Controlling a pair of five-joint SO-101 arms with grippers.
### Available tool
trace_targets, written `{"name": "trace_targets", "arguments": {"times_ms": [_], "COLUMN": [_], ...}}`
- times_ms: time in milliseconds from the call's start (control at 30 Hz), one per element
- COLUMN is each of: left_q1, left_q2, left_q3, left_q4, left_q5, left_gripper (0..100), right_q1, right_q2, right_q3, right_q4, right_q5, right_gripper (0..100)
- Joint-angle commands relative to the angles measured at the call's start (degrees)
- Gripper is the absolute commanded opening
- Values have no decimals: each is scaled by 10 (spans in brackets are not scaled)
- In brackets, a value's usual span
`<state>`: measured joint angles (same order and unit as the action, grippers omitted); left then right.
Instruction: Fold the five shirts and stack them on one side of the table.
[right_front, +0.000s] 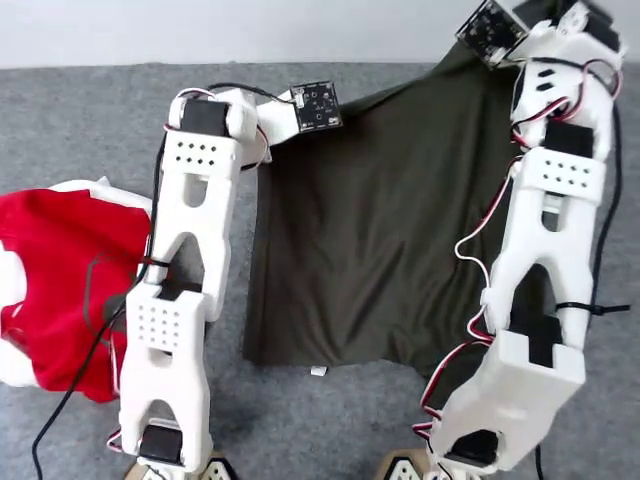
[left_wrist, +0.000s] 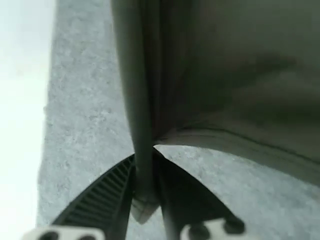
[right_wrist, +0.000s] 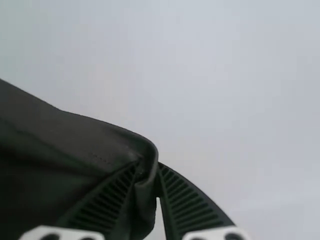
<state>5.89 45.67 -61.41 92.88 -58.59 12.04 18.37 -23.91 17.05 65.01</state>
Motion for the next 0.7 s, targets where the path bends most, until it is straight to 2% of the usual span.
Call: {"name": "trace_targets", "arguments": {"times_ms": [0,233,667], "left_q1": [-7,7,103], "left_q2": [-2,-53,-300], "left_q3": [-64,15,465], "left_q4": [80,78,76], "left_q5": [-4,0,2], "left_gripper": [13,14,15], "right_q1": [2,4,43], "right_q2": [-15,-71,-160], "right_q3": [-8,-6,-6], "right_q4": [90,322,615], "right_q5": [8,7,7], "right_gripper": [9,9,9]}}
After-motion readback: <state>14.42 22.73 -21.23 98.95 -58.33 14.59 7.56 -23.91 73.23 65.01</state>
